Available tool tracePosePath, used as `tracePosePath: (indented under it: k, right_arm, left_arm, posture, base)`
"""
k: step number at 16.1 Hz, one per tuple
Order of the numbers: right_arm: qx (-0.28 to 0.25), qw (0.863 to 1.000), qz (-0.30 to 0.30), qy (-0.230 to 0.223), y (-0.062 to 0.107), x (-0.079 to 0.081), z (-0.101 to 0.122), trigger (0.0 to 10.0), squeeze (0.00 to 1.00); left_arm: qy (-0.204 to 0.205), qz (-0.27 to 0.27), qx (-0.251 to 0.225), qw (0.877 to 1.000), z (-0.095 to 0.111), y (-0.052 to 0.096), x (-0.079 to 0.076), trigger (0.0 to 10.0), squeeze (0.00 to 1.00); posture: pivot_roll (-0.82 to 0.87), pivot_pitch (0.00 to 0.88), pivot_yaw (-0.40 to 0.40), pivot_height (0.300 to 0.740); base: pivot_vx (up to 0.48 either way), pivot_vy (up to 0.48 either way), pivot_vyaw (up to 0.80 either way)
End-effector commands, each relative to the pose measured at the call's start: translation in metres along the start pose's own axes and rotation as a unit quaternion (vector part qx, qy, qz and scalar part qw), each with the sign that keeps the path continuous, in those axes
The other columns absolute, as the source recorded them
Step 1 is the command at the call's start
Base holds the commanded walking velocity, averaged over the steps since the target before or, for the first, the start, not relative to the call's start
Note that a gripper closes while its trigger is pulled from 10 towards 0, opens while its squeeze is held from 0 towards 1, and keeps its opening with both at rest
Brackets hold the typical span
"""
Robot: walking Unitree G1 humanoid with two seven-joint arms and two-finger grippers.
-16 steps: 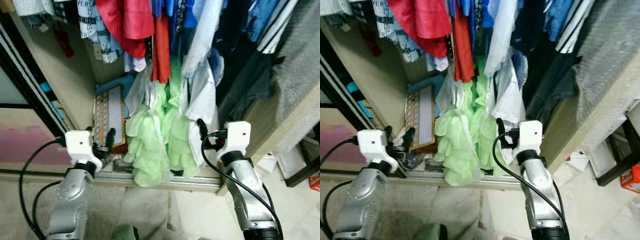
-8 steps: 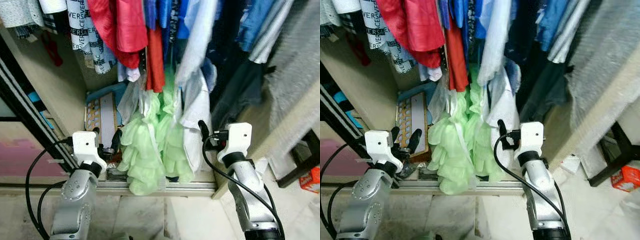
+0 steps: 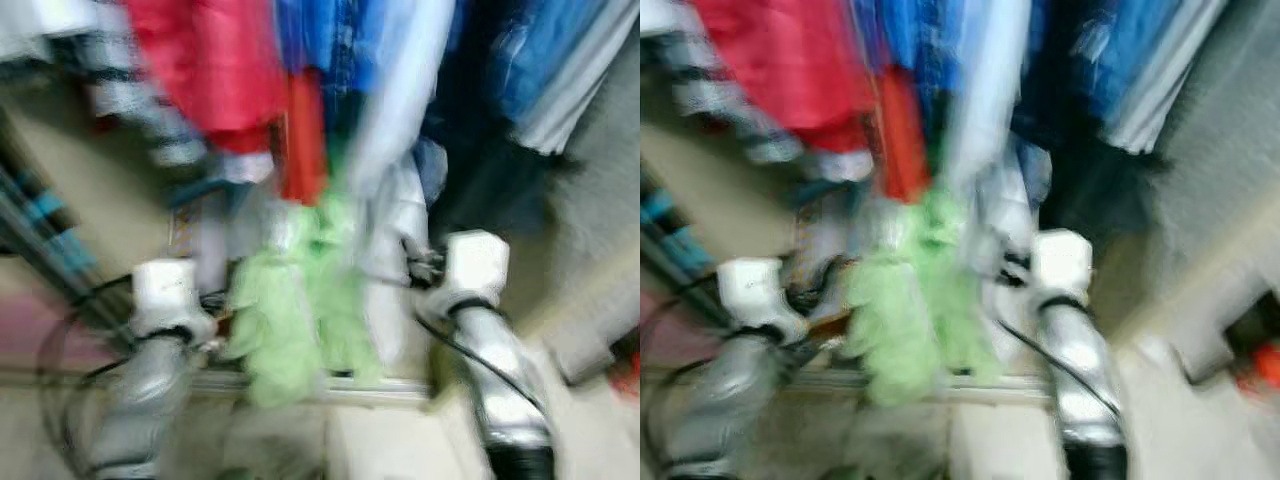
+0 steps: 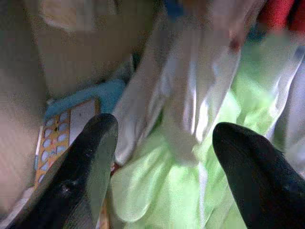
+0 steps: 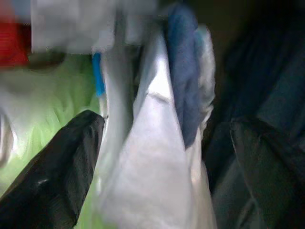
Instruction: Clean up the room
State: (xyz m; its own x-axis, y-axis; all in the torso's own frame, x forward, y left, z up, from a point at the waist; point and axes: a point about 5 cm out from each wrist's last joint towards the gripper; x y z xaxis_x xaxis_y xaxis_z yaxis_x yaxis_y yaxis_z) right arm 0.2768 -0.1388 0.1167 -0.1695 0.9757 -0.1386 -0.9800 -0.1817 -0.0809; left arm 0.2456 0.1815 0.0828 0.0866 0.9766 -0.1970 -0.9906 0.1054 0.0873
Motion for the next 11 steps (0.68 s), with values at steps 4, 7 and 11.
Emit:
tracePosePath:
  k: [4, 7, 11]
  right_arm:
    - [0.025, 0.999, -0.023, 0.016, 0.0090, -0.0170, -0.0110, 10.0, 0.00]
    - [0.023, 0.999, -0.022, 0.015, 0.0086, -0.0169, -0.0107, 10.0, 0.00]
    - [0.020, 0.999, -0.032, 0.020, 0.0118, -0.0141, -0.0119, 10.0, 0.00]
  left_arm:
    - [0.016, -0.020, -0.014, 1.000, 0.0049, -0.0081, -0.0147, 10.0, 0.00]
    - [0.020, -0.014, -0.018, 1.000, 0.0054, -0.0091, -0.0138, 10.0, 0.00]
    - [0.024, 0.018, -0.019, 0.999, 0.0032, -0.0088, -0.0058, 10.0, 0.00]
  posture:
    - [0.01, 0.016, 0.005, 0.740]
    - [0.01, 0.016, 0.003, 0.740]
    - [0.00, 0.000, 0.025, 0.740]
  base:
    - [0.000, 0.000, 0.00]
    - [0.000, 0.000, 0.00]
    - [0.000, 0.000, 0.40]
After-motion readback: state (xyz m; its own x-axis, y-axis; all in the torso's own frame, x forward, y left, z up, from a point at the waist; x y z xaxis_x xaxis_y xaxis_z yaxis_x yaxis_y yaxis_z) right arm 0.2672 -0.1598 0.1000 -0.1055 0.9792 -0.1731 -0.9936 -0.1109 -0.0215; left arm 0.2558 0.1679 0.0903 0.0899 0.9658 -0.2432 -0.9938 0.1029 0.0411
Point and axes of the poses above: a point about 5 cm out from each wrist's last joint towards the gripper, its own y axis pointing back from the gripper into the wrist, its own z axis along the axis of the wrist's last joint, x = y × z, and after that the axes turned 6 degrees about y, right-handed
